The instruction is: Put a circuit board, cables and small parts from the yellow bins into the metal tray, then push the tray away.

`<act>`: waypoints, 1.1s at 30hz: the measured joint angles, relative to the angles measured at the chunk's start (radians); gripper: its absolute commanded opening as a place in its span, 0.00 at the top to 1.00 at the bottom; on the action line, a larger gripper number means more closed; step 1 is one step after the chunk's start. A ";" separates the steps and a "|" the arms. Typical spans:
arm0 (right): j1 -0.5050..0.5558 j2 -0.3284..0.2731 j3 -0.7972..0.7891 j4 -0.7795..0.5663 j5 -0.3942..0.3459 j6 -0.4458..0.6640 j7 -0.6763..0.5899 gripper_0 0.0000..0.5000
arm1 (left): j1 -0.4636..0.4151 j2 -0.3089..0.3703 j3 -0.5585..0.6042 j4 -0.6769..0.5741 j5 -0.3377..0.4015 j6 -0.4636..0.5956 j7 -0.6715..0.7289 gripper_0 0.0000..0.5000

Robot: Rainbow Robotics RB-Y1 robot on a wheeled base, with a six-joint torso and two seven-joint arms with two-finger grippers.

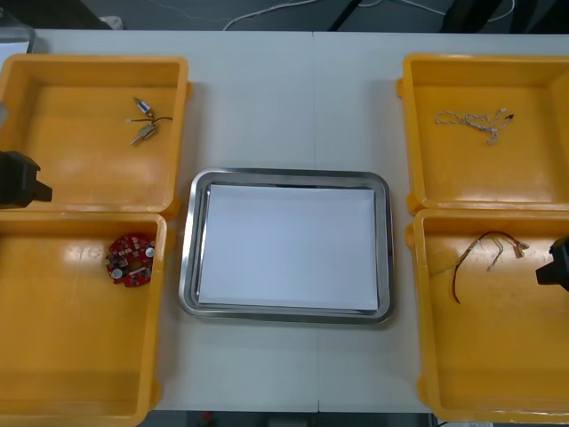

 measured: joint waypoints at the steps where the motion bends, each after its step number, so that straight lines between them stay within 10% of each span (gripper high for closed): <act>1: 0.001 0.006 0.000 -0.004 0.000 0.000 0.000 0.00 | 0.004 0.000 0.003 -0.003 0.001 0.000 0.000 0.00; 16: 0.086 0.118 0.014 -0.039 0.063 -0.156 0.000 0.00 | 0.230 -0.057 0.005 -0.201 -0.043 0.000 0.000 0.00; 33: 0.161 0.122 0.277 -0.039 0.390 -0.399 -0.088 0.00 | 0.300 -0.246 -0.017 -0.256 -0.245 -0.034 0.000 0.00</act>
